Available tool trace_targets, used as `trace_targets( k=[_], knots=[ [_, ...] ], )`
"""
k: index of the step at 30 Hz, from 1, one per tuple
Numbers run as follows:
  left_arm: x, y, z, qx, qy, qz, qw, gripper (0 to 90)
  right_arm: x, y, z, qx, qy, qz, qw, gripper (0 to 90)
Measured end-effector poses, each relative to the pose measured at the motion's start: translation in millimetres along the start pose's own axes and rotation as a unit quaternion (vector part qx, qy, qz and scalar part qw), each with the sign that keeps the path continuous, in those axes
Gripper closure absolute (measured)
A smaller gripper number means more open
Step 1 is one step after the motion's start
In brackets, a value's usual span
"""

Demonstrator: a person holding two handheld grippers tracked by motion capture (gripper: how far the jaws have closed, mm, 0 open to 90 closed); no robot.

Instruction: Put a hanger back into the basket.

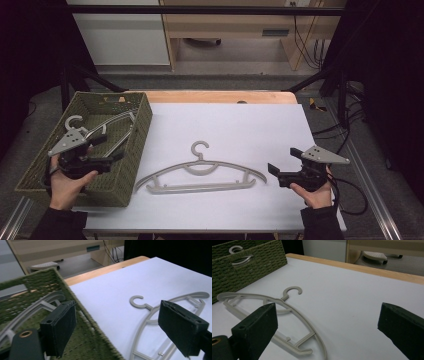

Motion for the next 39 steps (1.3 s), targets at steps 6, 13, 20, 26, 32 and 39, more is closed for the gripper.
trace_targets(
  k=[6, 13, 20, 26, 32, 39],
  knots=[
    [-0.5, -10.2, -19.2, 0.027, -0.003, 0.002, 0.9996, 11.5, -0.8, 0.4, 0.4, -0.001, -0.001, -0.002, 1.0, 3.0],
    [-4.0, -24.6, -42.6, 0.056, -0.022, 0.012, 0.9981, 11.7, -0.1, -0.4, 1.0, -0.004, 0.002, 0.0, 1.0, 3.0],
    [-4.3, -49.1, -63.9, 0.082, -0.032, 0.035, 0.9955, 12.7, -0.1, 0.3, 1.4, -0.005, 0.002, 0.0, 1.0, 3.0],
    [1.0, -73.6, -77.1, 0.094, -0.036, 0.061, 0.9931, 13.4, -1.7, 2.2, 1.2, -0.005, 0.0, -0.006, 1.0, 3.0],
    [14.2, -93.5, -84.0, 0.103, -0.035, 0.097, 0.9893, 16.2, -2.3, 2.6, 1.9, -0.007, -0.001, -0.006, 1.0, 3.0],
    [33.0, -107.3, -85.7, 0.092, -0.044, 0.131, 0.9862, 21.1, -1.2, 1.6, 2.3, -0.011, 0.0, -0.005, 0.9999, 3.0]
  ],
)
Point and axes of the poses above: each handheld gripper's, and its own axes: y roughly backward along the jaws, x roughly out of its underside, z roughly to its left, the point moved 4 cm from there along -y, roughly forward along the jaws, and after that the axes turned 10 degrees about -z, right-handed, at the moved point
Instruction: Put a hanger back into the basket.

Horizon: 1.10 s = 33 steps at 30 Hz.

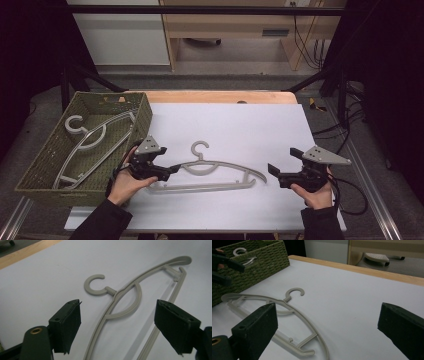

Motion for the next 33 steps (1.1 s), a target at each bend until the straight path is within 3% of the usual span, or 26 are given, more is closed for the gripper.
trace_targets(
  k=[4, 12, 17, 23, 28, 30, 33],
  knots=[
    [4.5, -8.4, -1.2, 0.0, 0.007, 0.013, 0.9999, 23.4, 1.5, -2.5, 0.5, 0.001, -0.001, 0.003, 1.0, 3.0],
    [20.2, -23.7, 5.6, -0.023, 0.018, 0.05, 0.9983, 29.1, 2.1, -3.4, 0.8, -0.002, 0.0, 0.005, 1.0, 3.1],
    [29.7, -30.5, 7.1, -0.027, 0.014, 0.068, 0.9972, 32.4, 2.3, -3.6, 1.0, -0.002, 0.0, 0.005, 1.0, 3.0],
    [47.2, -43.3, 12.5, -0.057, -0.005, 0.103, 0.9931, 38.4, 2.2, -4.3, 2.8, -0.002, 0.001, 0.007, 1.0, 3.1],
    [52.3, -47.8, 12.4, -0.056, 0.002, 0.109, 0.9925, 43.2, 2.1, -3.9, 2.4, 0.0, 0.003, 0.007, 1.0, 3.1],
    [57.7, -52.8, 11.4, -0.056, 0.002, 0.127, 0.9904, 45.4, 2.1, -3.5, 2.3, -0.002, 0.006, 0.007, 1.0, 3.1],
    [58.3, -53.5, 11.7, -0.057, 0.006, 0.125, 0.9905, 48.9, 2.0, -3.5, 2.4, -0.002, 0.006, 0.007, 1.0, 3.1]
  ],
)
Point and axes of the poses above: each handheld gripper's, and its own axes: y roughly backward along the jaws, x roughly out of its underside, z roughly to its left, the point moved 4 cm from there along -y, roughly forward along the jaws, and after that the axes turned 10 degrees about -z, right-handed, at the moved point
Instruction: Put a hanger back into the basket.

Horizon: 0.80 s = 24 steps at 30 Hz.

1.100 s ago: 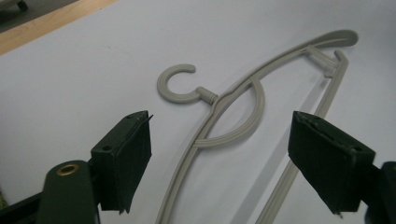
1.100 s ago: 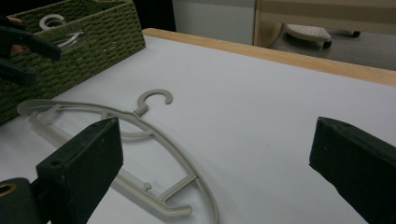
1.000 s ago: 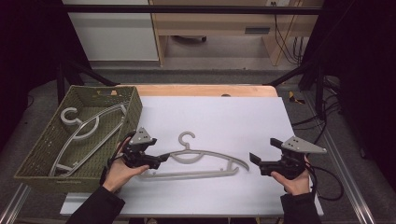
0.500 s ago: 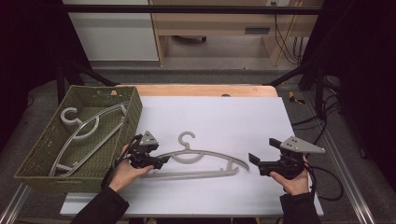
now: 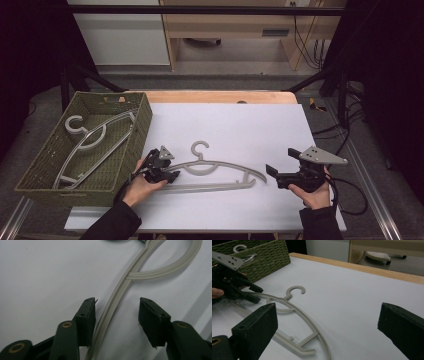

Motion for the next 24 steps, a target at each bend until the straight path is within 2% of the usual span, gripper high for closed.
trace_targets(
  k=[3, 6, 8, 11, 18, 24],
  knots=[
    [0.4, 0.2, 0.2, -0.003, 0.002, 0.002, 1.0, 53.8, 0.0, -0.6, 0.2, 0.002, -0.003, -0.001, 1.0, 3.1],
    [0.6, 2.5, 0.6, -0.008, 0.004, 0.012, 0.9999, 64.0, 0.3, -0.8, 0.6, 0.001, -0.001, 0.001, 1.0, 3.1],
    [0.8, 3.9, -0.3, -0.011, -0.003, 0.017, 0.9998, 68.4, 0.4, -0.7, 0.6, 0.001, -0.001, 0.001, 1.0, 3.1],
    [1.3, 6.0, -3.8, -0.01, -0.012, 0.024, 0.9996, 69.6, 0.0, -0.2, 0.6, 0.001, -0.001, 0.0, 1.0, 3.1],
    [5.1, 12.8, -13.4, 0.005, -0.019, 0.04, 0.999, 73.3, -0.3, 0.2, 0.9, 0.001, 0.0, 0.0, 1.0, 3.1],
    [7.1, 16.8, -19.8, 0.026, -0.014, 0.049, 0.9984, 76.8, -0.6, 0.7, 1.2, 0.0, -0.002, -0.001, 1.0, 3.1]
  ],
)
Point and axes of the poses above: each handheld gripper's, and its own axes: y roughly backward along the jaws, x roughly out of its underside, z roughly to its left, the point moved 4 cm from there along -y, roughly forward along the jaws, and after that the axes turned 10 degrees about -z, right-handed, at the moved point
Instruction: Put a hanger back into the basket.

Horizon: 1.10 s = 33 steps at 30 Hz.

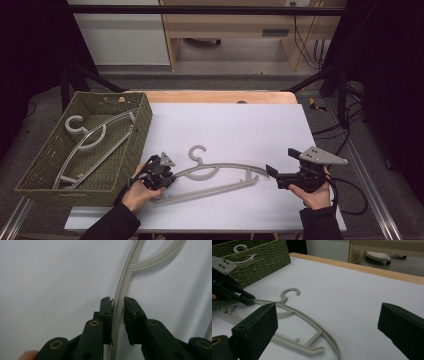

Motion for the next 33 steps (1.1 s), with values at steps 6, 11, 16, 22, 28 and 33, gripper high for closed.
trace_targets(
  k=[6, 11, 16, 22, 28, 33],
  knots=[
    [0.5, 2.1, -9.3, 0.023, 0.005, 0.006, 0.9997, 80.7, -0.1, 0.4, -0.1, 0.0, 0.001, 0.0, 1.0, 3.1],
    [1.1, 2.2, -11.0, 0.023, 0.012, 0.004, 0.9996, 80.8, -0.4, 0.8, -0.2, 0.001, 0.001, -0.001, 1.0, 3.1],
    [3.9, 5.0, -10.4, 0.028, 0.006, 0.011, 0.9995, 74.0, -1.0, 1.7, -0.4, -0.001, 0.003, -0.002, 1.0, 3.1],
    [5.8, 5.6, -9.6, 0.036, 0.016, 0.015, 0.9991, 70.6, -1.0, 1.2, 0.2, 0.0, 0.002, -0.001, 1.0, 3.2],
    [4.7, 4.7, -10.9, 0.027, 0.012, 0.02, 0.9994, 78.3, -0.7, 0.0, 1.4, -0.001, 0.002, 0.0, 1.0, 3.2],
    [4.0, 4.4, -13.1, 0.02, 0.007, 0.022, 0.9995, 81.9, -0.5, -0.5, 1.2, -0.001, 0.002, 0.0, 1.0, 3.1]
  ],
)
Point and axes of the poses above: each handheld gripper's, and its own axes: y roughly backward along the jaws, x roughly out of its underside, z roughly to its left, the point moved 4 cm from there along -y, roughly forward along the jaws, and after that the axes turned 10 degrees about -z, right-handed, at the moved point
